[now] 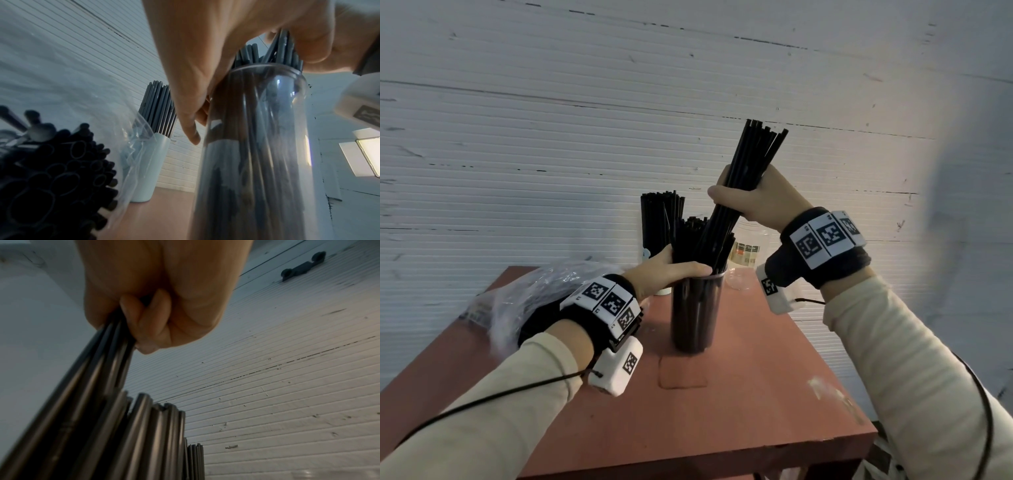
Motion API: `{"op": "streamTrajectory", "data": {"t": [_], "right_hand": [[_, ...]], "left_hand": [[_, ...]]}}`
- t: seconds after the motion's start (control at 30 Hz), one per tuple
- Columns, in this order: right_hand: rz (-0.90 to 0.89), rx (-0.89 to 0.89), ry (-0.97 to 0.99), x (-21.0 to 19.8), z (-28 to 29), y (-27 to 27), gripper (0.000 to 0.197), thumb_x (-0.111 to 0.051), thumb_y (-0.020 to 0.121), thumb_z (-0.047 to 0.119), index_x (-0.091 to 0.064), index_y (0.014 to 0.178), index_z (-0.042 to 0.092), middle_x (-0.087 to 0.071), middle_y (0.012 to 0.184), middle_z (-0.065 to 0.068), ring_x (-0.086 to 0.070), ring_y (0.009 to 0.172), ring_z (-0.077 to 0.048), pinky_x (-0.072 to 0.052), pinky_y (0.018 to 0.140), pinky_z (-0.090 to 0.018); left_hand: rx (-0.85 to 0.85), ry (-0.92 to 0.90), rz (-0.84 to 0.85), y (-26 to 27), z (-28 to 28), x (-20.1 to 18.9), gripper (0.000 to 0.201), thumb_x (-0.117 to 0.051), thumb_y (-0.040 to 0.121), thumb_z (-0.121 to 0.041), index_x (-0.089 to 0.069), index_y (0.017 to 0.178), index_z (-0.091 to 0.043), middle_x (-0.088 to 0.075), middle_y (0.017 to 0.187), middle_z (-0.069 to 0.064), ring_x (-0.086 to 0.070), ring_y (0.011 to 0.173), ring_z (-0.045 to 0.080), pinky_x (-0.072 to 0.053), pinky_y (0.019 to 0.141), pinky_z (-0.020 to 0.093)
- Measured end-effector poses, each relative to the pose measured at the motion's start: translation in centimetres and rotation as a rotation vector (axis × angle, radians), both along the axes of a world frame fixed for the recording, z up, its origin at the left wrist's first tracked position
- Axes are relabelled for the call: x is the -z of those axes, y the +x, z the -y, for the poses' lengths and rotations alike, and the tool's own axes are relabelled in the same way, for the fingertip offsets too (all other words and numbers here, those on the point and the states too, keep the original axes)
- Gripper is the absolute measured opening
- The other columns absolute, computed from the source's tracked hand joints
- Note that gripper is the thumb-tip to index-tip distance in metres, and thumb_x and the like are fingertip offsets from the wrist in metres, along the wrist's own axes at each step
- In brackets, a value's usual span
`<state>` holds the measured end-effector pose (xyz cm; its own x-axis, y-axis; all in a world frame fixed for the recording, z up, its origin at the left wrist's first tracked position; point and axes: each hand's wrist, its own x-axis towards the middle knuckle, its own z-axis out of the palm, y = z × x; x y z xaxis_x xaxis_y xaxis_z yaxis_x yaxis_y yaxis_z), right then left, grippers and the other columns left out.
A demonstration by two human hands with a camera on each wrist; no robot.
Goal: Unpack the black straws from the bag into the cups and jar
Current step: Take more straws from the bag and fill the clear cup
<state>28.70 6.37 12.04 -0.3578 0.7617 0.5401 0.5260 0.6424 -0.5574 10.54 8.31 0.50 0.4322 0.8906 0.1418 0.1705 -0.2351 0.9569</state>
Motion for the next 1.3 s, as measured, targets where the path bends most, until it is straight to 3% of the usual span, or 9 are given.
{"op": "streamTrajectory", "data": {"t": [0.23, 0.3, 0.43, 0.57, 0.77, 0.87, 0.97, 1.2, 1.3], "right_hand": [[0.091, -0.017, 0.008, -0.3, 0.0, 0.0, 0.025, -0.064, 0.090, 0.015, -0.059, 0.076, -0.005, -0.047, 0.057, 0.007, -0.045, 0.047, 0.001, -0.035, 0.050, -0.007], [0.163, -0.011, -0.023, 0.7, -0.6, -0.6, 0.022, -0.066, 0.089, 0.021, -0.061, 0.074, 0.004, -0.052, 0.060, 0.009, -0.049, 0.053, 0.002, -0.041, 0.057, -0.010], [0.138, 0.001, -0.083, 3.2, -1.5, -1.0, 0.031, -0.069, 0.085, 0.035, -0.066, 0.087, 0.004, -0.068, 0.083, -0.010, -0.067, 0.082, -0.019, -0.057, 0.076, -0.034], [0.078, 0.047, -0.076, 4.3, -1.4, -0.7, 0.040, -0.071, 0.071, 0.062, -0.060, 0.095, 0.032, -0.063, 0.101, 0.007, -0.056, 0.108, -0.018, -0.050, 0.091, -0.039], [-0.210, 0.030, 0.332, 1.5, 1.5, -0.9, 0.073, -0.072, 0.084, 0.035, -0.029, 0.142, 0.024, -0.041, 0.140, 0.004, -0.044, 0.127, -0.010, -0.042, 0.100, -0.023], [-0.146, 0.064, 0.570, 1.5, 1.6, -1.6, 0.048, -0.061, 0.092, 0.021, -0.044, 0.137, 0.015, -0.049, 0.134, 0.001, -0.047, 0.123, -0.006, -0.040, 0.103, -0.021], [-0.034, 0.097, 0.554, 3.4, 0.7, -2.0, 0.034, -0.054, 0.095, 0.014, -0.056, 0.127, 0.007, -0.058, 0.122, -0.003, -0.055, 0.113, -0.010, -0.042, 0.098, -0.018], [0.045, 0.135, 0.454, 8.0, 1.0, -1.9, 0.032, -0.056, 0.093, 0.019, -0.060, 0.124, 0.010, -0.062, 0.116, -0.001, -0.059, 0.105, -0.012, -0.048, 0.093, -0.028], [0.034, 0.146, 0.527, 7.1, 1.2, -1.7, 0.037, -0.058, 0.092, 0.021, -0.058, 0.127, 0.009, -0.054, 0.131, -0.004, -0.049, 0.124, -0.017, -0.039, 0.108, -0.031]], "left_hand": [[-0.003, -0.061, 0.041, 0.1, -0.3, 0.2, 0.044, -0.072, 0.078, -0.012, -0.051, 0.113, -0.028, -0.065, 0.106, -0.007, -0.063, 0.097, 0.008, -0.045, 0.078, 0.022], [0.009, -0.038, 0.021, -0.1, -0.2, 0.4, 0.049, -0.076, 0.076, -0.016, -0.051, 0.116, -0.028, -0.067, 0.108, -0.007, -0.065, 0.101, 0.007, -0.047, 0.083, 0.023], [-0.078, 0.073, -0.115, -0.5, -0.8, 1.2, 0.110, -0.087, 0.048, -0.042, -0.031, 0.140, -0.023, -0.056, 0.129, -0.006, -0.052, 0.123, 0.010, -0.040, 0.108, 0.036], [-0.070, 0.099, -0.196, -1.1, -0.7, 1.4, 0.118, -0.087, 0.047, -0.056, -0.027, 0.144, -0.027, -0.051, 0.137, -0.008, -0.046, 0.130, 0.008, -0.034, 0.114, 0.041], [-0.080, 0.136, -0.292, -1.1, -0.6, 1.0, 0.120, -0.081, 0.048, -0.064, -0.024, 0.147, -0.027, -0.046, 0.142, -0.008, -0.042, 0.133, 0.010, -0.032, 0.115, 0.041], [-0.076, 0.142, -0.281, -1.1, -0.4, 0.9, 0.118, -0.081, 0.048, -0.062, -0.026, 0.146, -0.026, -0.047, 0.142, -0.008, -0.043, 0.133, 0.009, -0.033, 0.115, 0.040], [-0.079, 0.146, -0.271, -1.0, -0.4, 1.0, 0.118, -0.082, 0.048, -0.063, -0.028, 0.146, -0.025, -0.049, 0.141, -0.007, -0.044, 0.132, 0.009, -0.033, 0.115, 0.041], [-0.096, 0.100, -0.202, -0.9, -0.1, 1.2, 0.113, -0.083, 0.048, -0.054, -0.031, 0.143, -0.024, -0.051, 0.136, -0.008, -0.045, 0.130, 0.009, -0.033, 0.115, 0.040], [-0.098, 0.111, -0.197, -0.9, -0.1, 1.3, 0.120, -0.086, 0.043, -0.061, -0.031, 0.144, -0.024, -0.051, 0.137, -0.008, -0.046, 0.130, 0.010, -0.034, 0.114, 0.041]]}}
